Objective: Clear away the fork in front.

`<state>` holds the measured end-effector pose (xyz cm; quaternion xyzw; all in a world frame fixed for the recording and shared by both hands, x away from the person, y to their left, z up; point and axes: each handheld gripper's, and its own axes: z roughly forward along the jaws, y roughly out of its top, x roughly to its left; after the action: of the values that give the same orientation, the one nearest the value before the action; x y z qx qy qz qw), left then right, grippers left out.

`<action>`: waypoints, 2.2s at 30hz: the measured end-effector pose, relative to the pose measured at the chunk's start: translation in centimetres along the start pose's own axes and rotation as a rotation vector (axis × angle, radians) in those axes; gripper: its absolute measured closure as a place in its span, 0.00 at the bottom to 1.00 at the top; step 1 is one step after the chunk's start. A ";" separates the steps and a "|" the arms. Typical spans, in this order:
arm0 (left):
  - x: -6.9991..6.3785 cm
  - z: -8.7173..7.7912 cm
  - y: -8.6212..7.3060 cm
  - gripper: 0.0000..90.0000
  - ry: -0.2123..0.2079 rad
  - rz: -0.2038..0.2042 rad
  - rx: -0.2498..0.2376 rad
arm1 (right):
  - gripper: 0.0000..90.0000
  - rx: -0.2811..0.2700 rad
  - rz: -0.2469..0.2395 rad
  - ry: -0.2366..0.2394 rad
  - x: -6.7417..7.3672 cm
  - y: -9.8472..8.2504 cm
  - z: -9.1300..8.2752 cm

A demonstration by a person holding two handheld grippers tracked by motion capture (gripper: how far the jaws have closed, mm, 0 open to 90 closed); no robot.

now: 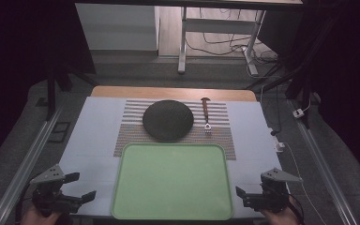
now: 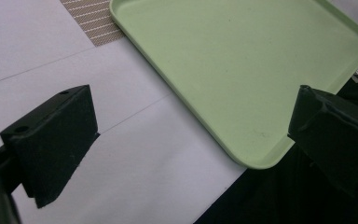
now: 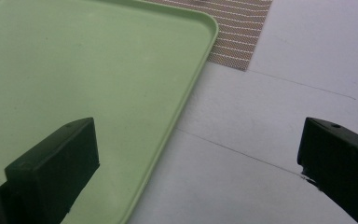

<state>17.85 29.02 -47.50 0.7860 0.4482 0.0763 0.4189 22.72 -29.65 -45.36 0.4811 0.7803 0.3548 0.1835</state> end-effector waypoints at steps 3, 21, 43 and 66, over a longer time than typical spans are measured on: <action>0.0 0.0 0.0 0.00 -0.003 -0.002 -0.001 | 0.00 0.005 -0.009 0.003 0.1 0.1 0.0; 0.0 0.0 0.0 0.00 0.007 -0.005 0.003 | 0.00 -0.035 -0.051 0.065 0.2 0.9 0.5; 0.0 0.1 0.0 0.00 0.014 -0.009 0.006 | 0.00 -0.014 -0.087 0.079 0.4 3.1 2.7; 0.0 0.2 0.1 0.00 0.020 -0.007 0.013 | 0.00 -0.016 -0.109 0.106 -0.2 6.1 6.6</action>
<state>17.97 28.89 -47.54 0.7864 0.4555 0.0795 0.4096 30.76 -25.59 -45.40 0.4170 0.8111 0.3755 0.1651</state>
